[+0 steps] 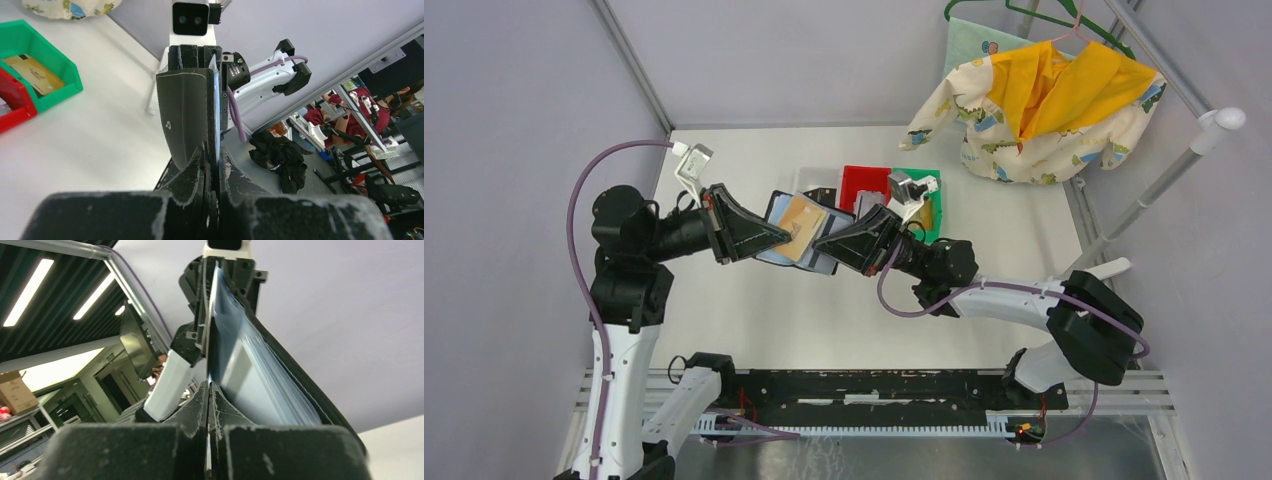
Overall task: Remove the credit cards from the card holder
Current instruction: Remove the credit card from the card holder.
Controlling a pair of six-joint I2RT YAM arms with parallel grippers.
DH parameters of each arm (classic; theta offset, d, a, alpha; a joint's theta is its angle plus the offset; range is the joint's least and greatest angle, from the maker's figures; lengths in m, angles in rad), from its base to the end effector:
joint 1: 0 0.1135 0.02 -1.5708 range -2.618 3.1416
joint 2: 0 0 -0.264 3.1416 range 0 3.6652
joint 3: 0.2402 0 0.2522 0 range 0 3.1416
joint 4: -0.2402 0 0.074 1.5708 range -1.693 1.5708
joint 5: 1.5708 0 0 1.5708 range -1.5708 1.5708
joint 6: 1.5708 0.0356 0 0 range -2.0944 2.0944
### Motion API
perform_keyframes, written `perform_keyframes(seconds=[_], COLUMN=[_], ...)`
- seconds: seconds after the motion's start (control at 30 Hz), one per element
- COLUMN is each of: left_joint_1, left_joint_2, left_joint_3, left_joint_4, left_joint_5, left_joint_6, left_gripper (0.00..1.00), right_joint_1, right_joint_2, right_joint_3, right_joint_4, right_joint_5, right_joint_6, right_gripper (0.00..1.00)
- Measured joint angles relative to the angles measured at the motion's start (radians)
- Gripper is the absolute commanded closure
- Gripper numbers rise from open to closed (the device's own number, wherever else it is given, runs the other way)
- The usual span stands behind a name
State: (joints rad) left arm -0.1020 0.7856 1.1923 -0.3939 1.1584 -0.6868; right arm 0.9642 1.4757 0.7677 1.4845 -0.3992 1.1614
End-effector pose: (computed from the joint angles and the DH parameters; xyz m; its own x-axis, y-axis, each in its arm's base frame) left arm 0.1189 -0.0450 0.4533 -0.5939 -0.1947 -0.7807 0.7443 0.2354 -0.6249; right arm 0.1575 0.2513 0.3374 -0.6804 0.5021 -0.5338 -0.7307 -0.4098 0.5460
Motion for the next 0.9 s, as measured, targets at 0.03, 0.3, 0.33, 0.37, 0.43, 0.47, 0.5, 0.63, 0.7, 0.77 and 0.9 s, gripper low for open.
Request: perform_keyframes(seconds=[0.03,0.3,0.33,0.37,0.43,0.47,0.5,0.63,0.7,0.77,0.9], left_joint_1=[0.001,0.005,0.006,0.006,0.006,0.006,0.006,0.006,0.006,0.006,0.006], left_joint_2=[0.0,-0.013,-0.014,-0.015,-0.015,-0.015,-0.015,-0.015,-0.015,-0.015,-0.016], left_joint_3=[0.003,0.019,0.019,0.019,0.019,0.019,0.019,0.019,0.019,0.019,0.019], left_joint_4=[0.001,0.006,0.006,0.006,0.006,0.006,0.005,0.001,-0.003,-0.006,-0.024], left_joint_5=[-0.004,-0.009,-0.011,-0.013,-0.016,-0.018,-0.022,-0.029,-0.03,-0.03,-0.031], left_joint_6=[0.0,0.0,0.0,0.0,0.0,0.0,0.0,0.001,0.001,0.002,0.005], left_gripper=[0.93,0.92,0.92,0.91,0.91,0.91,0.92,0.91,0.92,0.91,0.92], right_joint_1=[-0.007,-0.031,-0.03,-0.03,-0.031,-0.031,-0.03,-0.026,-0.023,-0.022,-0.022], right_joint_2=[-0.007,-0.047,-0.048,-0.047,-0.044,-0.04,-0.036,-0.027,-0.024,-0.02,-0.005], right_joint_3=[-0.012,-0.04,-0.04,-0.039,-0.036,-0.03,-0.023,0.012,0.026,0.038,0.056], right_joint_4=[-0.005,-0.057,-0.054,-0.048,-0.032,-0.021,-0.018,-0.019,-0.02,-0.023,-0.029], right_joint_5=[-0.002,-0.002,-0.003,-0.005,-0.01,-0.013,-0.016,-0.023,-0.024,-0.026,-0.027], right_joint_6=[-0.002,-0.024,-0.024,-0.021,-0.012,-0.007,-0.005,-0.004,-0.004,-0.004,-0.004], right_gripper=[1.0,0.63,0.61,0.6,0.6,0.6,0.6,0.6,0.6,0.59,0.58])
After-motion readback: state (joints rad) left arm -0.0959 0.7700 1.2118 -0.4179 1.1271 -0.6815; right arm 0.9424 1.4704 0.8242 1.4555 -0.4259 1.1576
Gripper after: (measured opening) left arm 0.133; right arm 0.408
